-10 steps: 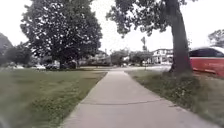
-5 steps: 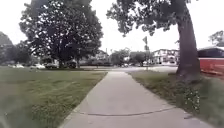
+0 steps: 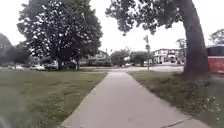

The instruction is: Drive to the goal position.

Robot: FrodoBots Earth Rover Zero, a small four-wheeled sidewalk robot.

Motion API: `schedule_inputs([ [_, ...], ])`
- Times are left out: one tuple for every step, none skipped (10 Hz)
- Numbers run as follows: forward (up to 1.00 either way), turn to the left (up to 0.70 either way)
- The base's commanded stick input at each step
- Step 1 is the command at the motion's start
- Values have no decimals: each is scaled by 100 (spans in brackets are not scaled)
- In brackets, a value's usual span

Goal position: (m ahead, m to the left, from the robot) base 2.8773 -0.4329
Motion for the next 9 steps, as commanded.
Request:
schedule_inputs([
  [70,0],
  [70,0],
  [70,0],
  [70,0],
  [70,0],
  [70,0],
  [70,0],
  [70,0],
  [70,0],
])
